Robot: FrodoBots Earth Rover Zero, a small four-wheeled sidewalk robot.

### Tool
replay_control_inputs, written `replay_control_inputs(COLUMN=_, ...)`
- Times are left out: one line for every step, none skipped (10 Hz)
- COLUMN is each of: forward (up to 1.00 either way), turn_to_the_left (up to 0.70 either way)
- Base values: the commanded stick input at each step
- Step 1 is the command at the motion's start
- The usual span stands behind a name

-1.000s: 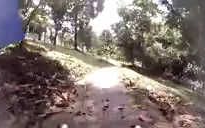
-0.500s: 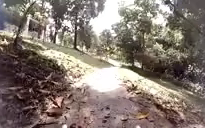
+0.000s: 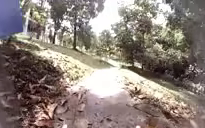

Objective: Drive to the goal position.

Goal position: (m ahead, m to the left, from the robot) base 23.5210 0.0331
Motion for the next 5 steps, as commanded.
replay_control_inputs(forward=0.5, turn_to_the_left=0.0)
replay_control_inputs(forward=0.5, turn_to_the_left=0.0)
replay_control_inputs(forward=0.5, turn_to_the_left=0.0)
replay_control_inputs(forward=0.5, turn_to_the_left=0.0)
replay_control_inputs(forward=0.5, turn_to_the_left=0.0)
